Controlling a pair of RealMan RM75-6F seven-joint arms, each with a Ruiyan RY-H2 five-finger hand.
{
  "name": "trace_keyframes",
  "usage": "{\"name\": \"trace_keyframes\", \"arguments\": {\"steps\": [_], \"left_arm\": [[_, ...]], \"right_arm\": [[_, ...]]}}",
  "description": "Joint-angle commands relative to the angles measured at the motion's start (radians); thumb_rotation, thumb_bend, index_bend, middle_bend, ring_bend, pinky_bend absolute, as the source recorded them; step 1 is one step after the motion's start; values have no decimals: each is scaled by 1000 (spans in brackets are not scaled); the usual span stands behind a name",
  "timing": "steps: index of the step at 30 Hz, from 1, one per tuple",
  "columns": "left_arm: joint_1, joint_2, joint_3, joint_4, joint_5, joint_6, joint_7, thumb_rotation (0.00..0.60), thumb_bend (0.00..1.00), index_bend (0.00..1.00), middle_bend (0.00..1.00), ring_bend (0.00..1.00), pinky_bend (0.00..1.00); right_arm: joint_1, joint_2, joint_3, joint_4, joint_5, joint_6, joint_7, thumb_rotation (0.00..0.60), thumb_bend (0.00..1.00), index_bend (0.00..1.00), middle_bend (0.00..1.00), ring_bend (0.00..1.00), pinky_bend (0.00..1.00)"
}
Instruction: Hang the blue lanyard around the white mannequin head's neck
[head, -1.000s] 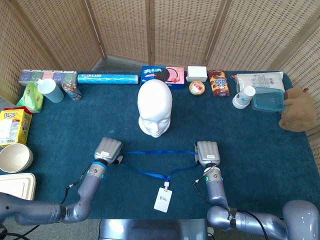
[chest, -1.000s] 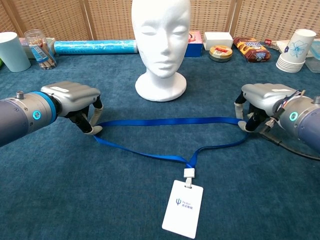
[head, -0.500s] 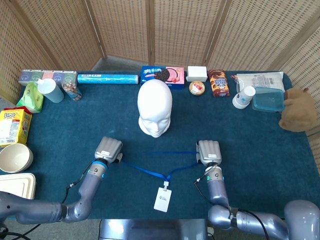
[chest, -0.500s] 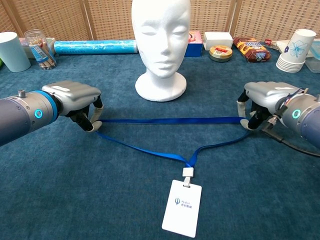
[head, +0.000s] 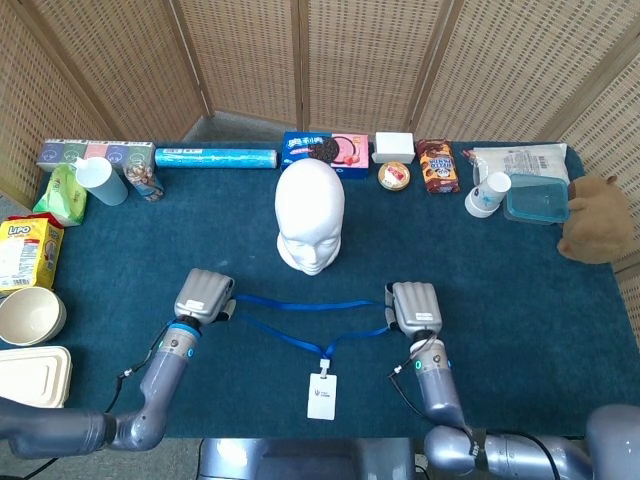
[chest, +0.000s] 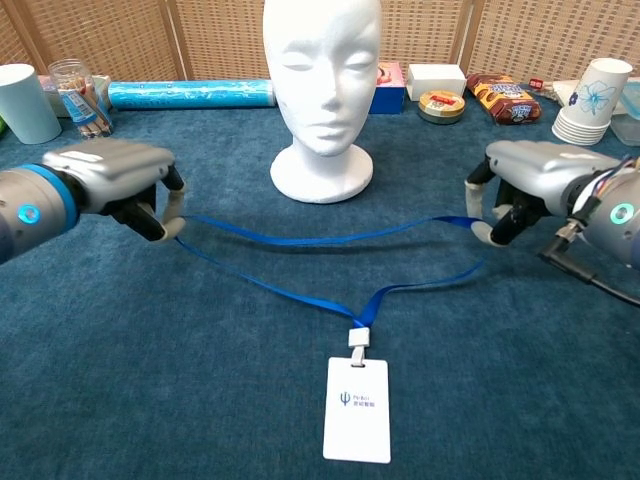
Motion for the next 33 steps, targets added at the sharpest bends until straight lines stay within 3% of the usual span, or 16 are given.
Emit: {"name": "trace_keyframes", "arguments": {"steps": [1,9,16,25,33], "left_arm": [[49,49,16,-46,90,44,-79,457,468,621,1000,1000,1000],[119,171,19,-166,286,144,-186,459,469,625,1000,1000,1000],[152,275,-17,-275,408,209,-231,463,470,626,1000,1000,1000],[168,381,-96,-376,451,224,-277,459,468,625,1000,1000,1000],[150,421,-164,-412,410,200,-265,460,469,625,1000,1000,1000]], "right_arm": [[-20,49,-21,-98,-83,39,17,600,531,635,1000,1000,1000],[-38,159,-24,-314,-218,81,32,600,531,637,1000,1000,1000],[-55,279,5,-487,-303,62,115,600,532,646,1000,1000,1000],[-72,427,88,-584,-321,-12,341,600,540,660,1000,1000,1000],[-41,511,163,-593,-251,-73,436,600,541,660,1000,1000,1000]]}}
